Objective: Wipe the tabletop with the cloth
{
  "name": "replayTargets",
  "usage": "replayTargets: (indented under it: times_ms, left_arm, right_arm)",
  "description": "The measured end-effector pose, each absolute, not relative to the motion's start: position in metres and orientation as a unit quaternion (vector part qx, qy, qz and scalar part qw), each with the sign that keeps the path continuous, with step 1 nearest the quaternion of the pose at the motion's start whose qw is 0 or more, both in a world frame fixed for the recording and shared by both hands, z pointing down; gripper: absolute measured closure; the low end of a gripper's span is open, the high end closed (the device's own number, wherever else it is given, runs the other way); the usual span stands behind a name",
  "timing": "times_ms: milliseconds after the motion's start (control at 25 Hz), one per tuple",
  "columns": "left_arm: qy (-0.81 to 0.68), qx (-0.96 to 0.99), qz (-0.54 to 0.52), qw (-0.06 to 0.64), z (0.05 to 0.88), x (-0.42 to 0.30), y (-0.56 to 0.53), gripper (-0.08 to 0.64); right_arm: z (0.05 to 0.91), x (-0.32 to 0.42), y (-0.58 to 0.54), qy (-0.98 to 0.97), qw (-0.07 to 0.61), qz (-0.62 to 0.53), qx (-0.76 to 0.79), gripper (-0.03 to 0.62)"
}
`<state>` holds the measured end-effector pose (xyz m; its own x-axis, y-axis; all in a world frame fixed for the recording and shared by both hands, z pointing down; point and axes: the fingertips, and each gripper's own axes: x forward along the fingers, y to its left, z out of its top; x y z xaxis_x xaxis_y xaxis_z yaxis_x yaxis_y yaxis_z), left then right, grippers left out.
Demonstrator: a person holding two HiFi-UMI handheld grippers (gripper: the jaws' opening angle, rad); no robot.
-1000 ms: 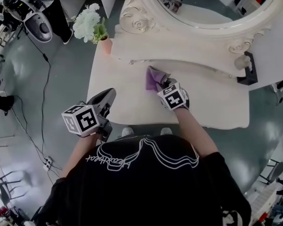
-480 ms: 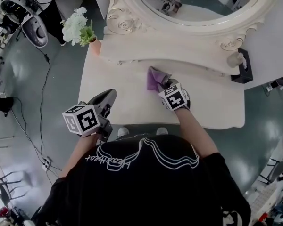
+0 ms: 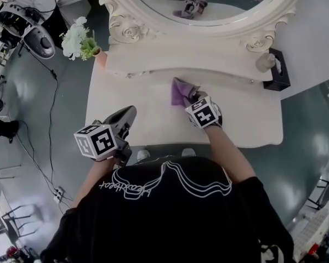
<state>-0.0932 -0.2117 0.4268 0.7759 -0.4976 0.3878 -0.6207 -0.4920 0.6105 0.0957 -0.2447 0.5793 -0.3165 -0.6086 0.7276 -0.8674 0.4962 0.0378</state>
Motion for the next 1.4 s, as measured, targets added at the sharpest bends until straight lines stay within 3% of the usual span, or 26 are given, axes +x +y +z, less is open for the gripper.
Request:
replayTargets:
  times_ms: [1400]
  left_arm:
    - [-0.278, 0.871, 0.12, 0.387, 0.453, 0.049, -0.184, 0.555]
  right_arm:
    - [0.575, 0.251, -0.193, -0.757, 0.342, 0.19, 0.523, 0.543]
